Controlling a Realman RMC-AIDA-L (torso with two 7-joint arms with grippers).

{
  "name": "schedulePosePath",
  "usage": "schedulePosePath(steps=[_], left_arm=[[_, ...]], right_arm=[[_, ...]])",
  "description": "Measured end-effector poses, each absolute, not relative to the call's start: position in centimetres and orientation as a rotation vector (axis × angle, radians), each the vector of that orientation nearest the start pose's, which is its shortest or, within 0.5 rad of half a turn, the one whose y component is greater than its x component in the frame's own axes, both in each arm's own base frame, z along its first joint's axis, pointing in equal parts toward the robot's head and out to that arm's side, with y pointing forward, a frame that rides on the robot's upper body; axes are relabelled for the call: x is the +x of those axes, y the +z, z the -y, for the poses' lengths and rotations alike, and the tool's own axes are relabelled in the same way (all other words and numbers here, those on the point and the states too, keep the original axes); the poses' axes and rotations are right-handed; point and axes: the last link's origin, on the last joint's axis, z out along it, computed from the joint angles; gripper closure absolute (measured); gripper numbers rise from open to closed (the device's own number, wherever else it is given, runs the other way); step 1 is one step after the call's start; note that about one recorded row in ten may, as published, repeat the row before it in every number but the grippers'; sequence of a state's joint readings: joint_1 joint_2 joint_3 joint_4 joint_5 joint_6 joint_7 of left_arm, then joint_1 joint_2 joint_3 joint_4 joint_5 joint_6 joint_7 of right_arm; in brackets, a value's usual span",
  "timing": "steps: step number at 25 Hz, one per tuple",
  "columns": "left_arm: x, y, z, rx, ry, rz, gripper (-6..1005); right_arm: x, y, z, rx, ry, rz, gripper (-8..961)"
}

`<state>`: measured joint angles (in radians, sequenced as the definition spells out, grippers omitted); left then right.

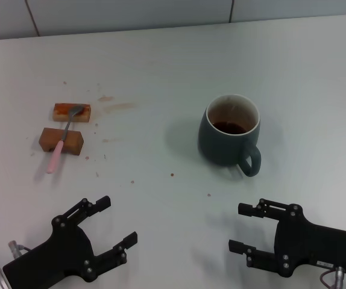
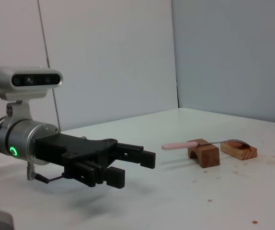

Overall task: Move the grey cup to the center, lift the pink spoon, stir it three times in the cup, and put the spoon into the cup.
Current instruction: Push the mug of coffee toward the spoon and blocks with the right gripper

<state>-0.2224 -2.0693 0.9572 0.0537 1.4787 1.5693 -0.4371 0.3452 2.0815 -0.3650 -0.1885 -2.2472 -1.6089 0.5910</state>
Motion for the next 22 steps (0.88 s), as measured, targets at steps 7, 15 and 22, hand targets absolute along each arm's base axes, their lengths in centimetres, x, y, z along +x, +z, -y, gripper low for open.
schedulePosePath(steps=[7, 15, 22], left_arm=[[-32.8, -7.3, -17.9, -2.448, -0.878, 0.431, 170], [-32.7, -7.2, -17.9, -2.447, -0.885, 0.428, 171], [-32.5, -7.0, -17.9, -2.441, -0.908, 0.415, 170]], right_arm=[[31.8, -6.7, -20.6, -2.689, 0.837, -0.344, 287], [31.5, -4.0, -21.4, -2.39, 0.965, -0.249, 361], [32.9, -0.6, -23.5, -1.942, 0.923, -0.258, 606]])
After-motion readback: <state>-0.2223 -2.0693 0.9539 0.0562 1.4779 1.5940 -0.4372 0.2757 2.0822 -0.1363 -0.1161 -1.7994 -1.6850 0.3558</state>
